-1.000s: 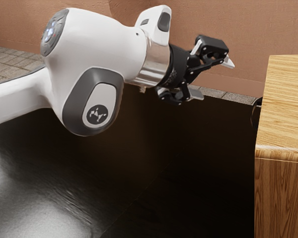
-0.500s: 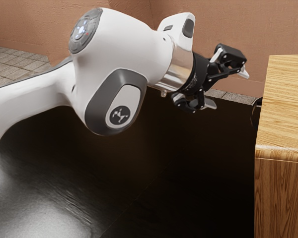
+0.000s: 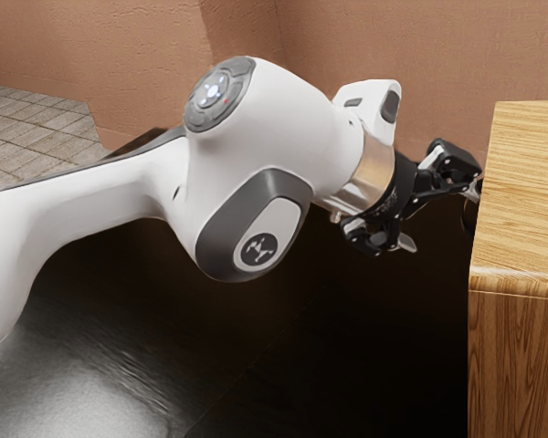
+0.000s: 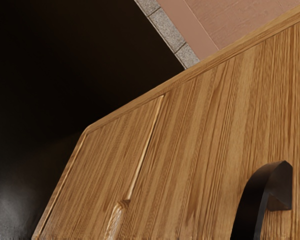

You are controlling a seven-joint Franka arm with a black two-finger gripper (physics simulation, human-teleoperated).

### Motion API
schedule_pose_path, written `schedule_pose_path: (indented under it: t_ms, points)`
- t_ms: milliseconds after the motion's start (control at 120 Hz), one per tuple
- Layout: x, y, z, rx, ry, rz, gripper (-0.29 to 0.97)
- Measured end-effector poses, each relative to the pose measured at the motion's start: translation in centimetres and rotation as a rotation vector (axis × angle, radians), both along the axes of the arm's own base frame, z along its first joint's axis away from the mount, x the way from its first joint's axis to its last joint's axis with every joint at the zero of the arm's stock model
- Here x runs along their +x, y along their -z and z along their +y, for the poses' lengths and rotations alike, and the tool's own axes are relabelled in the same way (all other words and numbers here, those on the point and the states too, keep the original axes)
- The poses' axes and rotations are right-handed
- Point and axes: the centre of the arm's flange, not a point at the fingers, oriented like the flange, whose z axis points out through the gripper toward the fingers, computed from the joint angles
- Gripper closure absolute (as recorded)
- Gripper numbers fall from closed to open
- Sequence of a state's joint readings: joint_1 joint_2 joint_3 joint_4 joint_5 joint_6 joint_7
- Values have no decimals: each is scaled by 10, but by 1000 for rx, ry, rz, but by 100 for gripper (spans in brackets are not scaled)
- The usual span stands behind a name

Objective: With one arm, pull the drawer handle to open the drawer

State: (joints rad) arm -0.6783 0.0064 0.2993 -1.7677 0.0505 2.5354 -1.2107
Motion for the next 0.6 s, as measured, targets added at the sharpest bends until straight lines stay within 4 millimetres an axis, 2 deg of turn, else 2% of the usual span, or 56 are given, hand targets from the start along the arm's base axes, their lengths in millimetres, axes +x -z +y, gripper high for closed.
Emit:
schedule_pose_path:
  t_ms: [117, 383, 458, 533, 567, 600]
  points:
    - [-2, 12, -4, 1, 0, 26, 1]
    - [-4, 15, -3, -5, -17, 53, 1]
    - [-5, 25, 2, -6, -27, 76, 1]
    - [-15, 26, 17, -23, -45, 108, 1]
    - [-26, 28, 33, -37, -61, 132, 1]
    - [-41, 25, 58, -56, -85, 153, 1]
